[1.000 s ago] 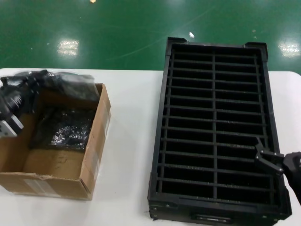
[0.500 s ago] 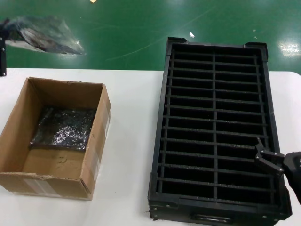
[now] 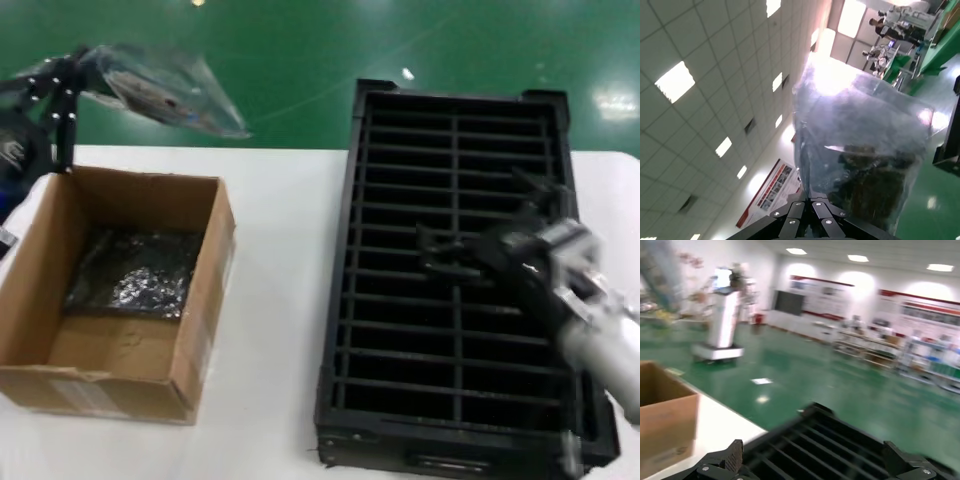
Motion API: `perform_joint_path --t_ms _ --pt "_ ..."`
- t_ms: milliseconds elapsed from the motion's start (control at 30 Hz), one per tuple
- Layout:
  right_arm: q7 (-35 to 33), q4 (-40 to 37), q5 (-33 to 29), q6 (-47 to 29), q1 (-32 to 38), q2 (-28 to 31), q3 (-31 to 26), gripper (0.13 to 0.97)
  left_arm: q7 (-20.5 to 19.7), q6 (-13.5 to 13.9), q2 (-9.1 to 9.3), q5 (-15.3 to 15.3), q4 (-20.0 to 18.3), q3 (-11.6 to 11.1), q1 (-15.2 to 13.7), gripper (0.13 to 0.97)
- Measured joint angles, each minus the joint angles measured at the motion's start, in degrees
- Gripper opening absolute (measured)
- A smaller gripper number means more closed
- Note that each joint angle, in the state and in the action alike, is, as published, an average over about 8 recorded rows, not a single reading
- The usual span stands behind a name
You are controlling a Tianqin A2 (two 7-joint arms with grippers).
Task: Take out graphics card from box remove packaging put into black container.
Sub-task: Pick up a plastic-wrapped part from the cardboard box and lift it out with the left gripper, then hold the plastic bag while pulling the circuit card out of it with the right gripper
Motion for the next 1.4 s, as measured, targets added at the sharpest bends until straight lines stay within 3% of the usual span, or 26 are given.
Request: perform_joint_path --t_ms 133,233,400,600,767,933,1133,1267,1400 --pt "0.1 -8.01 -7.09 -7.46 8.65 -5.59 -0.91 0.966 -0.28 0.44 0.96 0.46 -1.57 0.96 0.8 0.139" --pt "-1.62 -13.79 -8.94 -10.88 14.03 -9.02 -1.85 0.966 -0.24 0.79 1.49 0.93 -2.71 1.73 1.44 0.139" --pt "-7.94 -20.54 -6.61 -14.5 19.9 -13.23 -1.8 0.964 1.82 1.71 2.15 2.21 -2.87 3.28 1.87 0.139" --pt "-14.23 -21.44 -2.33 -17.79 21.24 -15.42 0.34 0.964 5.5 2.67 2.79 3.45 -0.2 4.65 0.95 0.139" --pt "-14.77 -18.86 -1.6 -18.33 20.21 -15.21 0.55 0.938 9.68 3.42 3.06 4.15 5.58 5.32 -2.18 0.139" --pt "-13.94 -15.77 -1.39 -18.24 18.38 -14.36 0.56 0.912 15.48 4.24 2.95 4.71 15.37 5.7 -7.68 0.139" --pt "-14.86 -14.76 0.03 -18.86 16.92 -14.15 1.37 0.824 21.6 5.35 2.83 5.12 26.38 5.96 -13.61 0.139" --pt "-16.33 -15.34 1.23 -19.53 16.55 -14.47 2.13 0.772 23.33 5.68 2.98 5.22 29.4 6.05 -15.36 0.139" --pt "-17.86 -16.01 2.28 -20.21 16.48 -15.04 2.73 0.68 23.26 5.59 3.25 5.2 28.99 6.07 -15.36 0.139"
